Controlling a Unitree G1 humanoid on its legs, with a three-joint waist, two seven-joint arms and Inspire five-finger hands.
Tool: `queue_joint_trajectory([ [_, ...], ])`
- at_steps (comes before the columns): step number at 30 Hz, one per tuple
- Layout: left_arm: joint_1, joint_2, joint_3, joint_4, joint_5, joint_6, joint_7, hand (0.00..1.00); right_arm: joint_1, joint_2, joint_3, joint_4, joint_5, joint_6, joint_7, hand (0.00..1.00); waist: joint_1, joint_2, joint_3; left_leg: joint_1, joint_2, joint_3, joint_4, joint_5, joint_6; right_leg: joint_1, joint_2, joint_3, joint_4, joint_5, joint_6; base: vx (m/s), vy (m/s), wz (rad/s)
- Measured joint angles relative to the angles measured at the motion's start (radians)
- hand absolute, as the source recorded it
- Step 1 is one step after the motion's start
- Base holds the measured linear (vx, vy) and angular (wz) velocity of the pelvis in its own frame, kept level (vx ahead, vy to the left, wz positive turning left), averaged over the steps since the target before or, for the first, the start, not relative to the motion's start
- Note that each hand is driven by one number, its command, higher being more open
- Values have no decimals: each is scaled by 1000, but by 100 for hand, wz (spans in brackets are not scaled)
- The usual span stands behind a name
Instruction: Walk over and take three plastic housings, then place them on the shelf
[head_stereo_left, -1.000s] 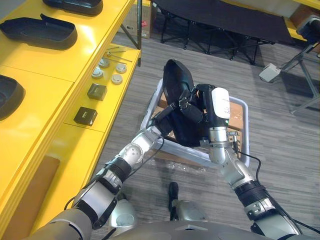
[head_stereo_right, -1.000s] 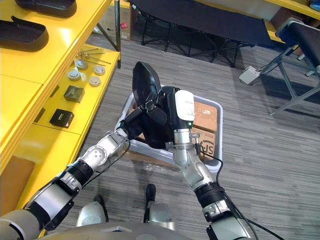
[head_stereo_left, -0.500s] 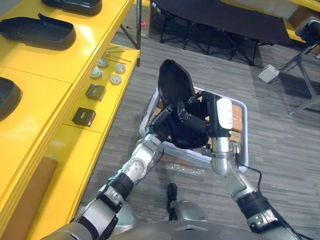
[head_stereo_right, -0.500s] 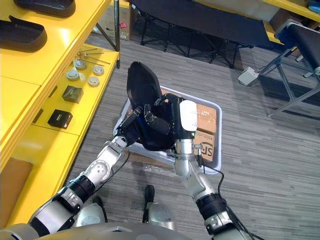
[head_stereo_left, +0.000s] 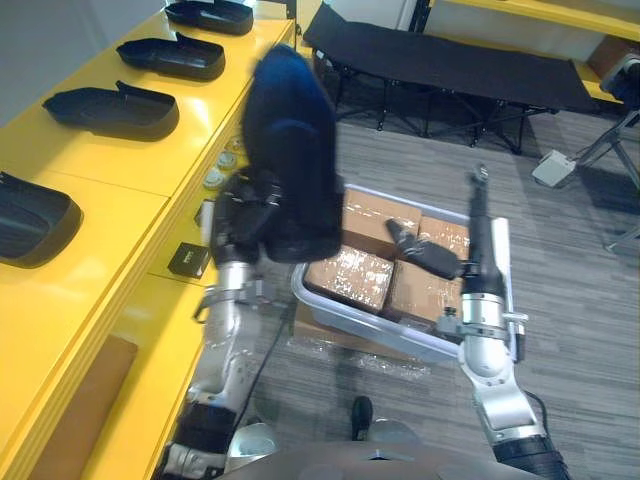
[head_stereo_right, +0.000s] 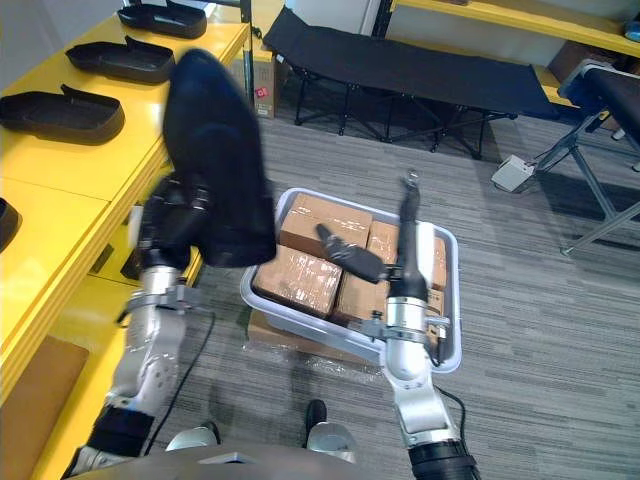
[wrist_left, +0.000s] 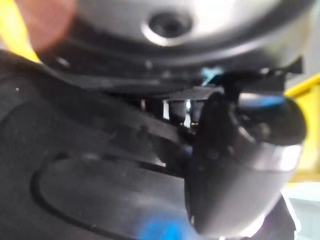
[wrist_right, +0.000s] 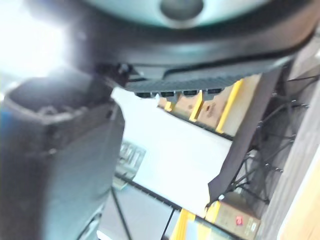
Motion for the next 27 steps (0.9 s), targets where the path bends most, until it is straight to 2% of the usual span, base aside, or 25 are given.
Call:
queue_joint_trajectory([
  [1,35,2,33,-33,53,-39,35,0,56,0,-16,-38,37,14,18,100,-2,8,-19,6,0,0,-12,4,-1,7,0,-4,-13,0,0,0,0,0],
  [3,74,5,46,-59,103,-67,64,0,115,0,-15,-94,71,23,50,100,-4,20,-36,13,0,3,-24,8,-2,8,1,-4,-13,0,0,0,0,0],
  [6,118,9,36,-76,138,-69,69,0,158,3,-1,-143,130,23,109,100,-6,24,-45,21,0,10,-28,10,-4,10,4,0,-15,-1,1,-45,-4,-7],
  [9,180,10,8,-76,137,-69,68,0,198,62,11,-148,276,23,160,100,-10,22,-68,21,0,21,-44,20,-7,-5,5,7,-20,-1,0,-47,-7,-10],
  [12,223,9,4,-76,137,-69,65,0,247,106,9,-125,343,23,156,100,-18,28,-72,21,1,23,-49,23,-8,-8,6,8,-20,-1,0,-8,1,-2],
  [20,256,9,50,-104,138,-63,97,0,251,114,10,-3,404,6,158,100,-22,53,-87,20,0,23,-59,32,-7,-14,6,5,-16,1,0,-1,-3,0],
  [23,263,9,99,-163,138,-54,137,0,205,101,55,5,404,-4,163,100,-4,55,-86,0,-2,-34,-55,35,-4,0,4,-51,-18,-4,-3,-32,-11,46],
  [26,305,1,151,-242,137,-36,150,0,128,67,166,28,399,-4,179,100,38,57,-87,-51,-3,-135,-58,62,-1,30,-3,-193,-16,-15,-9,-32,-43,107],
  [27,315,-2,160,-249,136,-36,144,0,115,64,175,35,398,-3,180,100,48,58,-86,-63,1,-135,-57,60,12,38,-6,-233,-16,-17,-10,-30,-28,148],
])
